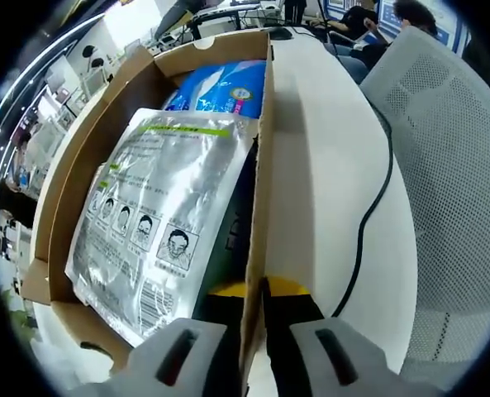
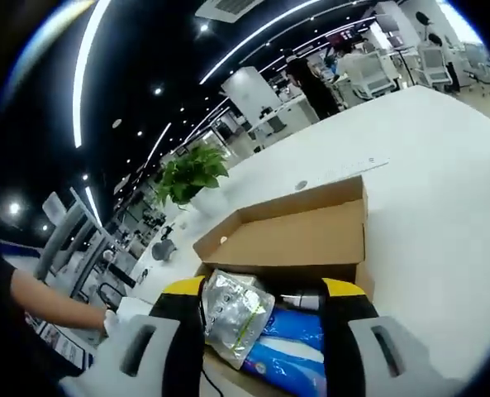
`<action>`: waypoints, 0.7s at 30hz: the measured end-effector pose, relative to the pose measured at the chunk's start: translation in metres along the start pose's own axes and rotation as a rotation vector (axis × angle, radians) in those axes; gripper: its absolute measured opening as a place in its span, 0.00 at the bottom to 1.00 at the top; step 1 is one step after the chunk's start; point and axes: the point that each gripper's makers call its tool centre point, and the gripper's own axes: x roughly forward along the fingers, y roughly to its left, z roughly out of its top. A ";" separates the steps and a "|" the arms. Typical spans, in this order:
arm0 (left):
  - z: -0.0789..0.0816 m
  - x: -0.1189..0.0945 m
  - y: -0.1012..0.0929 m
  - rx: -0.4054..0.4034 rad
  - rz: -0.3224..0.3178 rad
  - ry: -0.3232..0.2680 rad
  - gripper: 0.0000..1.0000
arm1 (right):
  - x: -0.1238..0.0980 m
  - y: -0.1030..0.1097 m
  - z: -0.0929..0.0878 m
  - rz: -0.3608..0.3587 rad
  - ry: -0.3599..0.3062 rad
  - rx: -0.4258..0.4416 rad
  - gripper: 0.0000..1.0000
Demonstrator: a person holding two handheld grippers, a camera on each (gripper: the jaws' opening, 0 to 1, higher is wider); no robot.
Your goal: Operate the shoe box by opening the lid, removing the specified soft item, and placing it in the target area until the item is outside and the box remains undamaged.
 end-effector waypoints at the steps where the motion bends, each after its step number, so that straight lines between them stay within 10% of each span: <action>1: 0.000 0.000 0.000 0.000 0.000 0.000 0.04 | 0.001 0.001 -0.001 0.006 0.000 0.010 0.52; 11: 0.000 0.000 0.000 -0.004 -0.001 0.001 0.04 | 0.012 0.007 -0.027 0.087 0.106 0.170 0.44; 21: 0.000 0.000 0.000 -0.002 0.000 0.000 0.04 | 0.021 0.008 -0.043 0.080 0.168 0.106 0.43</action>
